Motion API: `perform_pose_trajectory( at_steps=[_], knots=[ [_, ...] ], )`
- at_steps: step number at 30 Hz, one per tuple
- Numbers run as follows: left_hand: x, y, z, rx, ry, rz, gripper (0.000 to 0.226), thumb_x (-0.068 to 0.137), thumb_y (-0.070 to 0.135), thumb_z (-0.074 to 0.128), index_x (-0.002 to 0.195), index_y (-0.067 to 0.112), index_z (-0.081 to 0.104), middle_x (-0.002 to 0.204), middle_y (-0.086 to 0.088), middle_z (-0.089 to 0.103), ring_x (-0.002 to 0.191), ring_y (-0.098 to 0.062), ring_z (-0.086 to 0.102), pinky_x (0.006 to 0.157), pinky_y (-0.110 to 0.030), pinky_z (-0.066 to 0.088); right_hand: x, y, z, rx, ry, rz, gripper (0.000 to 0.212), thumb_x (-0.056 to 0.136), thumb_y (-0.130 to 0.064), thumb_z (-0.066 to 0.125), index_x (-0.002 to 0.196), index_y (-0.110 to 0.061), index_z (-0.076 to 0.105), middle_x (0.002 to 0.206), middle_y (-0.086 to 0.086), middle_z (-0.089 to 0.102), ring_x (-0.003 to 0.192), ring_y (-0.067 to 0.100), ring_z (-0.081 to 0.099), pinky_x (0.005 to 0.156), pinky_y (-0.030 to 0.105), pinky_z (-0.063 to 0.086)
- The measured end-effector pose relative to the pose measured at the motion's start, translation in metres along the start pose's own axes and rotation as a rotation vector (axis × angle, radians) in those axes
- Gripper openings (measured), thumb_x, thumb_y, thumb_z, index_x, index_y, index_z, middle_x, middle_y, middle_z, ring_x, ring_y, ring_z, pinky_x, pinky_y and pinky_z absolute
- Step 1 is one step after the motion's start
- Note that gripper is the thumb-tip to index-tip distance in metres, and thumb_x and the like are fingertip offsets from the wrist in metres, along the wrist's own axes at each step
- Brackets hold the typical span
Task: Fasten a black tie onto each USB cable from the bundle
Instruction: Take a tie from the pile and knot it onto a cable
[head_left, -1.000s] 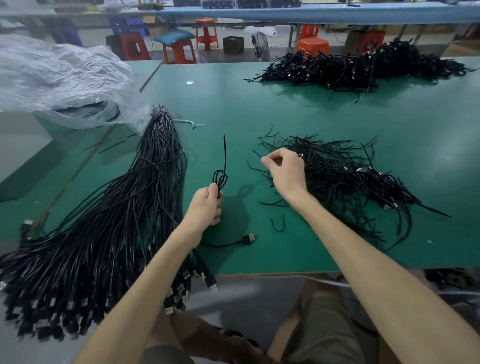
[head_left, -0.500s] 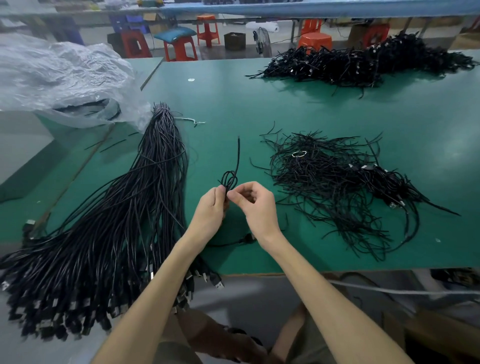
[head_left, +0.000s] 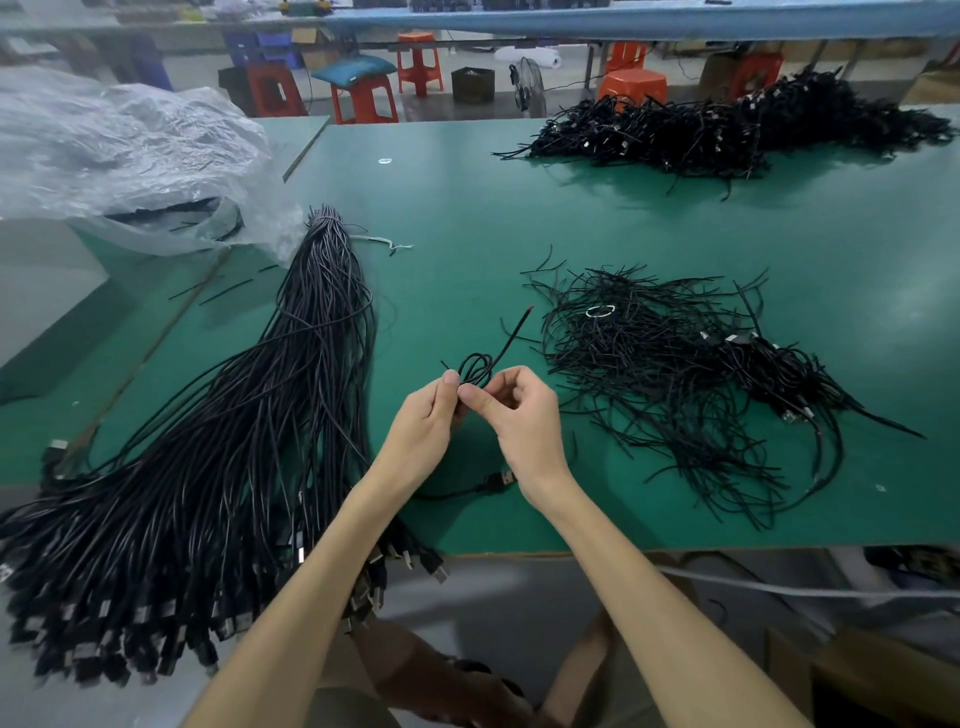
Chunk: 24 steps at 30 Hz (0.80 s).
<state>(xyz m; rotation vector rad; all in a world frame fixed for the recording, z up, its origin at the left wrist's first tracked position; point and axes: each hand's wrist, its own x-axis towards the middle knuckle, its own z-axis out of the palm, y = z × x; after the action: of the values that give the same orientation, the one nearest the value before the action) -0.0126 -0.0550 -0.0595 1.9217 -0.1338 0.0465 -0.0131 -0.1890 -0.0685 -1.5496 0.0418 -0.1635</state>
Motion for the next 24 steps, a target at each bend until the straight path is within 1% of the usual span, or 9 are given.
perform_pose_trajectory(
  at_steps=[3,4,6,9,13,16,19,22,24],
  knots=[
    [0.0007,-0.0016,-0.0023,-0.084,0.036,-0.078,0.042,0.112,0.035,0.036,0.074,0.017,0.041,0.054,0.015,0.036,0.048,-0.005,0.029,0.046,-0.016,0.026,-0.0003,-0.0005,0.0021,0.012,-0.043,0.008,0.035,0.078,-0.034,0.088,0.087,-0.015,0.060,0.077,-0.005,0.059,0.070,0.007,0.053,0.068,0.024,0.047],
    [0.0004,-0.0020,-0.0034,-0.114,0.049,-0.103,0.042,0.111,0.036,0.036,0.074,0.017,0.040,0.054,0.014,0.035,0.047,-0.006,0.028,0.044,-0.017,0.025,-0.0003,-0.0005,0.0029,0.015,-0.063,0.008,0.035,0.078,-0.032,0.089,0.089,-0.014,0.061,0.079,-0.003,0.061,0.072,0.008,0.054,0.069,0.023,0.048],
    [-0.0004,-0.0020,-0.0056,-0.182,0.076,-0.153,0.042,0.110,0.037,0.037,0.074,0.018,0.040,0.053,0.013,0.033,0.045,-0.007,0.026,0.042,-0.019,0.023,-0.0007,-0.0010,0.0034,0.009,-0.110,-0.005,0.033,0.080,-0.029,0.088,0.094,-0.015,0.062,0.082,-0.003,0.064,0.075,0.006,0.058,0.072,0.020,0.048],
    [-0.0004,-0.0009,-0.0071,-0.262,0.129,-0.219,0.040,0.108,0.037,0.039,0.073,0.019,0.045,0.052,0.012,0.032,0.044,-0.007,0.023,0.040,-0.020,0.021,-0.0014,-0.0020,0.0027,-0.034,-0.183,-0.026,0.031,0.084,-0.027,0.084,0.103,-0.017,0.063,0.087,-0.003,0.070,0.081,0.005,0.064,0.076,0.018,0.048],
    [-0.0001,0.0004,-0.0063,-0.288,0.149,-0.247,0.037,0.106,0.036,0.040,0.074,0.018,0.045,0.052,0.010,0.031,0.043,-0.009,0.021,0.039,-0.022,0.019,-0.0026,-0.0030,0.0033,-0.060,-0.218,-0.032,0.030,0.087,-0.026,0.082,0.110,-0.022,0.063,0.096,0.002,0.072,0.090,0.010,0.066,0.079,0.022,0.049],
    [-0.0014,0.0026,-0.0061,-0.277,0.136,-0.249,0.040,0.105,0.033,0.040,0.066,0.023,0.040,0.052,0.009,0.028,0.044,-0.010,0.019,0.040,-0.022,0.017,-0.0032,-0.0035,0.0034,-0.076,-0.225,-0.038,0.031,0.087,-0.030,0.081,0.113,-0.029,0.064,0.097,-0.001,0.073,0.093,0.010,0.066,0.082,0.021,0.048],
    [-0.0016,0.0051,-0.0056,-0.268,0.136,-0.261,0.049,0.103,0.031,0.040,0.054,0.030,0.040,0.051,0.009,0.027,0.044,-0.011,0.018,0.040,-0.022,0.017,-0.0031,-0.0037,0.0039,-0.113,-0.240,-0.052,0.036,0.086,-0.035,0.081,0.118,-0.032,0.064,0.099,-0.002,0.073,0.096,0.010,0.065,0.088,0.025,0.051],
    [-0.0011,0.0065,-0.0066,-0.273,0.130,-0.266,0.049,0.101,0.031,0.041,0.052,0.029,0.044,0.050,0.008,0.027,0.044,-0.012,0.018,0.040,-0.022,0.016,-0.0033,-0.0033,0.0049,-0.136,-0.255,-0.059,0.041,0.087,-0.037,0.080,0.124,-0.028,0.066,0.102,0.000,0.072,0.098,0.011,0.064,0.093,0.027,0.049],
    [-0.0008,0.0073,-0.0071,-0.288,0.124,-0.269,0.057,0.102,0.030,0.041,0.046,0.027,0.053,0.049,0.009,0.026,0.043,-0.011,0.018,0.041,-0.021,0.016,-0.0039,-0.0030,0.0057,-0.153,-0.261,-0.065,0.044,0.089,-0.037,0.079,0.129,-0.026,0.065,0.106,-0.003,0.070,0.102,0.007,0.063,0.094,0.021,0.046]
  ],
)
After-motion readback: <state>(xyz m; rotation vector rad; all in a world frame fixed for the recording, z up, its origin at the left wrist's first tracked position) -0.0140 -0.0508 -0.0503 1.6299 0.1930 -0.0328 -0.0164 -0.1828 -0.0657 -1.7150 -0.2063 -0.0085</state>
